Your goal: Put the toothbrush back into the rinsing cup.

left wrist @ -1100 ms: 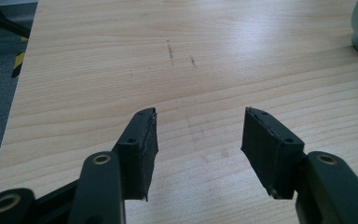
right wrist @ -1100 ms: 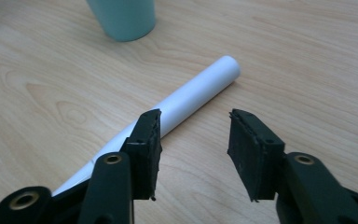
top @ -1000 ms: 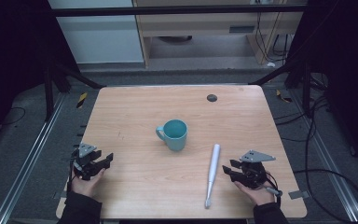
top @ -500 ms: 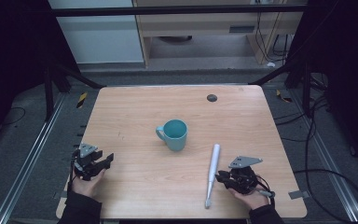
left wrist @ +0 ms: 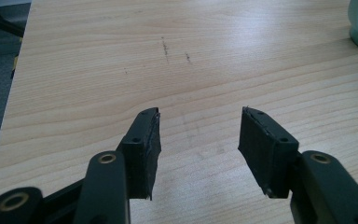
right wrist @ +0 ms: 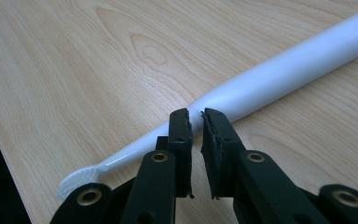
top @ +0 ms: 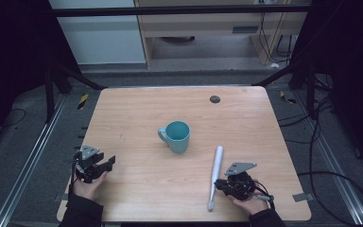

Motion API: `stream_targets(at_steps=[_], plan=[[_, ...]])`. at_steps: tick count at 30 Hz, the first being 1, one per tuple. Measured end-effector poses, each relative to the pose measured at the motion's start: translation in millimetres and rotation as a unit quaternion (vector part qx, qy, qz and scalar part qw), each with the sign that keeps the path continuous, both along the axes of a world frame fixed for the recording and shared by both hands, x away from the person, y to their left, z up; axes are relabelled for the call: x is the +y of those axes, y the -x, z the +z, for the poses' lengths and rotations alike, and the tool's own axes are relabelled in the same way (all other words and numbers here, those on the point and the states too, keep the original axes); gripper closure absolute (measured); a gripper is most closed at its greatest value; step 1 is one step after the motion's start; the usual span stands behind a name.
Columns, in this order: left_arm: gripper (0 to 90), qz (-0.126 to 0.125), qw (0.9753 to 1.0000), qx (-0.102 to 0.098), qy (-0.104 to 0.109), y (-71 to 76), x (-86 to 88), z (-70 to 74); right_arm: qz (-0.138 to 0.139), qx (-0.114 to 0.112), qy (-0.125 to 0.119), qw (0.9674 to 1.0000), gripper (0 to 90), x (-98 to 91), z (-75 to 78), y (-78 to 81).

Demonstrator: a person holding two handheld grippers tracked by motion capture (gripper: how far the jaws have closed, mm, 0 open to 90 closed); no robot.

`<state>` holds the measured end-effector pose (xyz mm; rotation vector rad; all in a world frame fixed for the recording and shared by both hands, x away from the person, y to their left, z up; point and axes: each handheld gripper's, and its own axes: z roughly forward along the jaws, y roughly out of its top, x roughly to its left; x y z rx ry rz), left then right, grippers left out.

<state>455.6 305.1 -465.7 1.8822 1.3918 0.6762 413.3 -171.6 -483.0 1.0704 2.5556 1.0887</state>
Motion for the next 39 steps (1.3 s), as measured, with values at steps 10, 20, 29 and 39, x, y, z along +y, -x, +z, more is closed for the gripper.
stream_targets(at_steps=[10,20,29,39], plan=[[46.5,-0.001,1.0,0.0,-0.002,-0.5,-0.4,-0.7,0.011,0.001,0.004,0.9999,80.2,11.2,-3.0,-1.9],[46.2,-0.001,1.0,0.0,-0.003,-0.9,-0.8,-0.9,0.007,0.003,0.004,1.0,80.5,19.7,-4.7,-6.4],[46.2,0.0,1.0,0.001,-0.002,-1.6,-0.6,-1.6,0.009,0.005,0.006,0.9999,81.2,28.4,-5.3,-11.4],[46.2,0.0,1.0,0.0,-0.002,-1.5,-0.1,-1.1,0.0,-0.013,-0.009,0.9999,82.4,22.8,6.9,-13.1]])
